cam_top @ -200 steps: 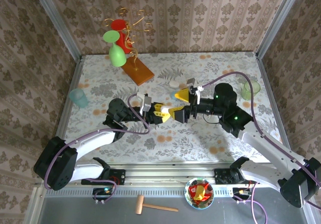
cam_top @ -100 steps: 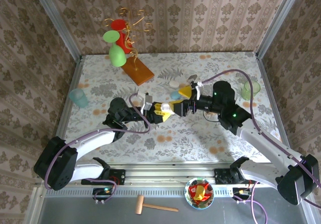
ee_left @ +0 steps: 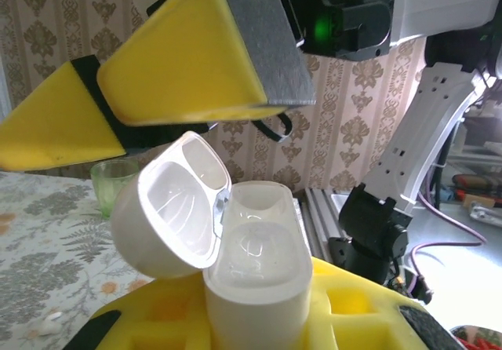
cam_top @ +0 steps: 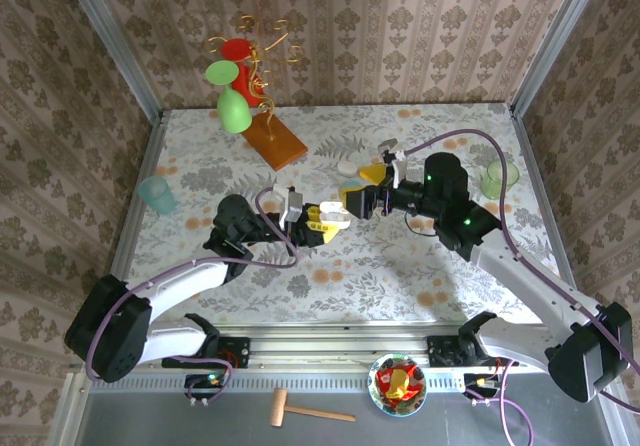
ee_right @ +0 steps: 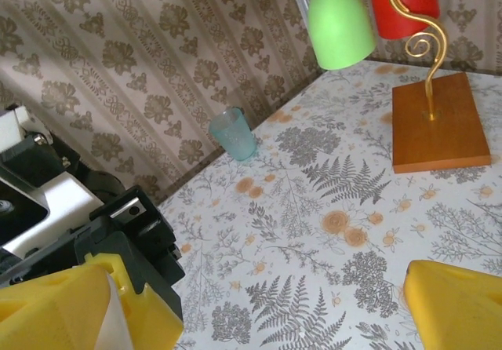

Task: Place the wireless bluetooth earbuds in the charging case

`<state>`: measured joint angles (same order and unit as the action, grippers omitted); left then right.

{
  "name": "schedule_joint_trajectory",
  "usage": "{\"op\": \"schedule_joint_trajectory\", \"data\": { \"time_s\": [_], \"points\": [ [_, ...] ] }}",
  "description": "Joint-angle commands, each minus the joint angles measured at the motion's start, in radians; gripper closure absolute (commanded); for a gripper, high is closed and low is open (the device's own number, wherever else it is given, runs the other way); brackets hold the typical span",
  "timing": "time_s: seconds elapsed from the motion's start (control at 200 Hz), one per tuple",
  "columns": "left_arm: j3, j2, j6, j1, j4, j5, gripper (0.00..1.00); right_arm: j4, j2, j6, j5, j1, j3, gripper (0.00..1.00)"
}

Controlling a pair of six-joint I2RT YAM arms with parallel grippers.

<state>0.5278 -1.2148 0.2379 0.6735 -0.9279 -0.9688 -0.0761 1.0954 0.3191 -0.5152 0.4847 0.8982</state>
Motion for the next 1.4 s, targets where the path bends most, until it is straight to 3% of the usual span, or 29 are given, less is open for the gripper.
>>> {"op": "schedule_joint_trajectory", "data": {
  "time_s": [0.0,0.2,0.325,0.465,0.82,1.08,1.21,1.39],
  "points": [
    [0.002,0.021,-0.125,-0.003,0.090,0.045,0.98,0.002,-0.077,0.053,0.109,-0.016,0.019,0.02],
    [0.003,0.029,-0.277,0.005,0.174,0.170,1.00,0.104,-0.166,0.113,0.444,-0.070,-0.039,0.00],
    [-0.005,0.032,-0.293,0.005,0.159,0.193,1.00,0.232,-0.132,0.186,0.507,-0.173,-0.038,0.00],
    [0.003,0.029,-0.282,0.005,0.175,0.194,1.00,0.381,-0.003,0.174,0.507,-0.255,0.003,0.06],
    [-0.009,0.038,-0.306,0.005,0.213,0.211,0.98,0.818,0.446,0.034,0.715,-0.225,0.253,0.28],
    [-0.015,0.037,-0.323,0.004,0.220,0.210,0.98,0.757,0.526,0.123,0.552,-0.268,0.177,0.39],
    [-0.024,0.043,-0.324,0.003,0.222,0.211,0.98,0.680,0.538,0.150,0.409,-0.321,0.111,0.46],
    [-0.022,0.045,-0.326,0.002,0.229,0.211,0.98,0.634,0.575,0.158,0.379,-0.336,0.097,0.51]
  ]
}}
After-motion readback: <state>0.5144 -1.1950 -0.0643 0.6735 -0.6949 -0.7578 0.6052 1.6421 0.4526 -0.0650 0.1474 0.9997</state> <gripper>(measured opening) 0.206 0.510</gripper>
